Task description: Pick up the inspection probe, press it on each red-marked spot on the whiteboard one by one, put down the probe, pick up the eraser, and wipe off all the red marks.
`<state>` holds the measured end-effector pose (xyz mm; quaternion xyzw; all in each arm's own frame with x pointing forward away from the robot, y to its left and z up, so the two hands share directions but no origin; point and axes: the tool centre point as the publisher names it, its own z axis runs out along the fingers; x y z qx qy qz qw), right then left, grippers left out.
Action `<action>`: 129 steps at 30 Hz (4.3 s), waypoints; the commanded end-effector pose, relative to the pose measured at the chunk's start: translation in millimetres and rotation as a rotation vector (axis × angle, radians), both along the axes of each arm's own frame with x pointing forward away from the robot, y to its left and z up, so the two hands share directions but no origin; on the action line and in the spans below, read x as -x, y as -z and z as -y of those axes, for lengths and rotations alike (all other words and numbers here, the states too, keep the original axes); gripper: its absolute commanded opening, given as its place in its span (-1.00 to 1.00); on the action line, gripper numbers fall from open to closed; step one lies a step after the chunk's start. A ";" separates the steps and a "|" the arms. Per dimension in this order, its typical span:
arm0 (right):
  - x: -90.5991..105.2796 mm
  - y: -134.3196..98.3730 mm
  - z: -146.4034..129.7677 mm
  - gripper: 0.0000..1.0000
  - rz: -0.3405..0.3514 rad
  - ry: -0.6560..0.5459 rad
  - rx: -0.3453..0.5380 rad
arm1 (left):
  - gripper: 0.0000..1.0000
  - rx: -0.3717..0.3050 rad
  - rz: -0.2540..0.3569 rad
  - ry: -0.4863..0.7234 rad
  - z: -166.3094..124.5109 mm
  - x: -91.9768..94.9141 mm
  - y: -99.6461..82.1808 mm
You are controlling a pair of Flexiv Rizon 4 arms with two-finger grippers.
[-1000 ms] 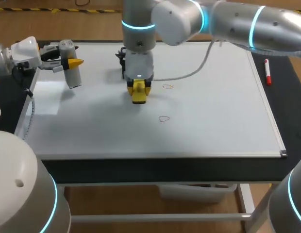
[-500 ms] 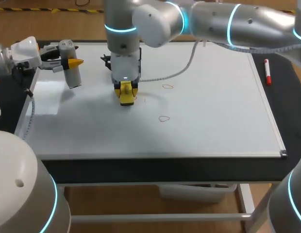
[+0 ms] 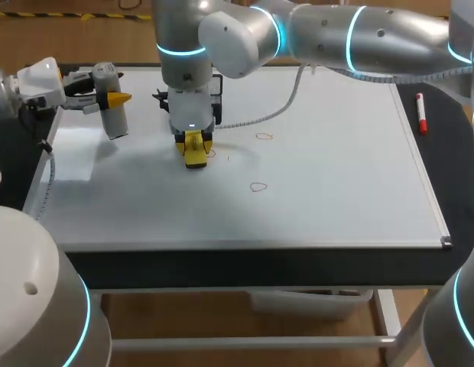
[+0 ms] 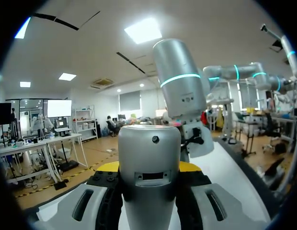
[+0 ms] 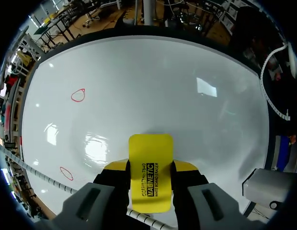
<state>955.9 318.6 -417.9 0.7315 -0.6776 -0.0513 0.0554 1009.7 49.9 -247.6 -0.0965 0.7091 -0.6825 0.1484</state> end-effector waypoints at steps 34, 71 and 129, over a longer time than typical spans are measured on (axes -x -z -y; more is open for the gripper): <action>-2.1 10.8 59.0 -1.00 0.033 0.112 0.017 | -1.00 -0.001 0.001 -0.002 0.3 0.6 -0.9; -24.9 -42.7 182.3 -1.00 0.072 0.341 0.028 | -1.00 -0.001 0.001 -0.002 0.3 0.6 -0.9; -40.0 -34.3 403.4 -1.00 -0.002 0.772 0.075 | -1.00 0.002 0.008 -0.002 3.7 5.0 -6.3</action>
